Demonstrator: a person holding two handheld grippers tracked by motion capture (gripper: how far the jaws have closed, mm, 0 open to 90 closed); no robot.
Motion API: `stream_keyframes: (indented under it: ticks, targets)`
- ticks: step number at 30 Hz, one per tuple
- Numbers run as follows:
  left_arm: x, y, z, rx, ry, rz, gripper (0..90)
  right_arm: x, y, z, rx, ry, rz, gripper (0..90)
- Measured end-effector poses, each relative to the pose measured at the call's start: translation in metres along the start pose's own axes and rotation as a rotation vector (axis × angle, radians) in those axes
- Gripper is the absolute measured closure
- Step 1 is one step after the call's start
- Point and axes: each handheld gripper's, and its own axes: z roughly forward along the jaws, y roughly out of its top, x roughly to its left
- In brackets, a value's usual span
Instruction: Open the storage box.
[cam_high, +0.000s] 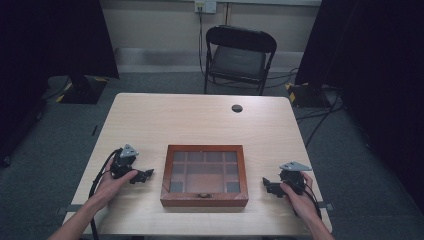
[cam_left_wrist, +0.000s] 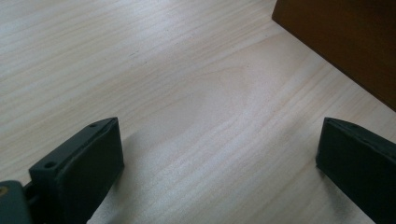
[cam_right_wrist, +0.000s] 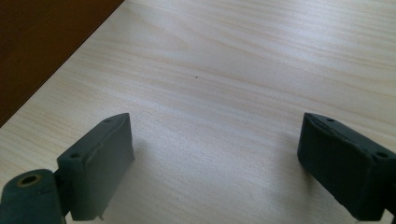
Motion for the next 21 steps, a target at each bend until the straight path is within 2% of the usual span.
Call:
stream_keyframes:
  ticks: [4, 6, 7, 11, 14, 16, 21]
  targets:
    - [0.001, 0.002, -0.003, 0.015, 0.006, 0.001, 3.8, 0.0, 0.0, 0.0, 0.0, 0.0, 0.0, 10.0]
    - [0.001, 0.003, -0.004, -0.001, 0.008, -0.02, 11.4, 0.0, 0.0, 0.0, 0.0, 0.0, 0.0, 10.0]
    - [0.001, 0.004, -0.005, 0.001, 0.013, -0.024, 18.1, 0.0, 0.0, 0.0, 0.0, 0.0, 0.0, 10.0]
    - [-0.001, 0.008, -0.008, 0.003, -0.009, -0.015, 16.6, 0.0, 0.0, 0.0, 0.0, 0.0, 0.0, 10.0]
    - [-0.003, 0.012, -0.012, -0.024, -0.027, -0.029, 16.2, 0.0, 0.0, 0.0, 0.0, 0.0, 0.0, 10.0]
    - [-0.005, 0.015, -0.017, -0.058, -0.058, -0.06, 16.8, 0.0, 0.0, 0.0, 0.0, 0.001, 0.0, 10.0]
    - [-0.008, 0.021, -0.026, -0.091, -0.09, -0.068, 20.5, 0.0, 0.0, 0.0, 0.002, 0.002, -0.002, 10.0]
